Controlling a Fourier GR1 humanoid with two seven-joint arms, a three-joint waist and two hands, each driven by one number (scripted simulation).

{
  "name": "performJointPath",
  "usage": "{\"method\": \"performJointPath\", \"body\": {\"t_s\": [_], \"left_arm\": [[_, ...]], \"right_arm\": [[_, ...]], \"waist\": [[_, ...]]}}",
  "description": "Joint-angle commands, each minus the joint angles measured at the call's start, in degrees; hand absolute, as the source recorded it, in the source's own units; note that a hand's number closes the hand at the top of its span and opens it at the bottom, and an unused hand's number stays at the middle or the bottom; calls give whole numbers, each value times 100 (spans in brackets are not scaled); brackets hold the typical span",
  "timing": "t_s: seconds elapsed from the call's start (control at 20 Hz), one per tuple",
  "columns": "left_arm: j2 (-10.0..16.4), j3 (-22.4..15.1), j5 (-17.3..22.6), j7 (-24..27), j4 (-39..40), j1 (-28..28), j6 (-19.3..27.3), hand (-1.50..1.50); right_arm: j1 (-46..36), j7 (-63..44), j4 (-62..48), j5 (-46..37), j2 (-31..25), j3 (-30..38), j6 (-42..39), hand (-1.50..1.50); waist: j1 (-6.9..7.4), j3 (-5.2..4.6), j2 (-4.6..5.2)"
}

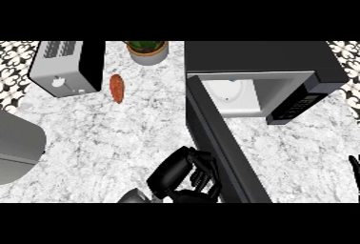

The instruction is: Pick up the milk, place it into the microwave and close the microwave

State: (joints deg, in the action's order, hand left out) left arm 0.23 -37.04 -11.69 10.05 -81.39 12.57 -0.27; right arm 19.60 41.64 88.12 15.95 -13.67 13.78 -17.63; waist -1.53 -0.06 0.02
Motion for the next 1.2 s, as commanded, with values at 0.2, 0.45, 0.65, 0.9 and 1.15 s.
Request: {"method": "performJointPath", "body": {"t_s": [0.2,0.45,0.65,0.9,1.15], "left_arm": [[-21,-1512,1329,-558,1517,1355,1520,150],[-21,-2057,2015,-801,1910,2094,1644,150],[-21,-2224,2593,-413,1952,2336,2085,-150],[-22,-1963,3193,-24,1867,2748,2235,150],[-21,-1699,3702,273,1994,3255,2301,150]], "right_arm": [[-37,-528,701,602,-403,214,-471,-150],[-215,-1095,1298,831,-517,-6,-536,-150],[-251,-1009,1270,995,-596,-88,-881,-150],[-400,-1167,1578,1028,-689,-252,-961,-150],[-616,-1316,1780,1290,-986,-129,-1128,-150]], "waist": [[-224,-3,46],[-494,-15,93],[-636,-13,127],[-990,-30,209],[-1244,-29,259]]}}
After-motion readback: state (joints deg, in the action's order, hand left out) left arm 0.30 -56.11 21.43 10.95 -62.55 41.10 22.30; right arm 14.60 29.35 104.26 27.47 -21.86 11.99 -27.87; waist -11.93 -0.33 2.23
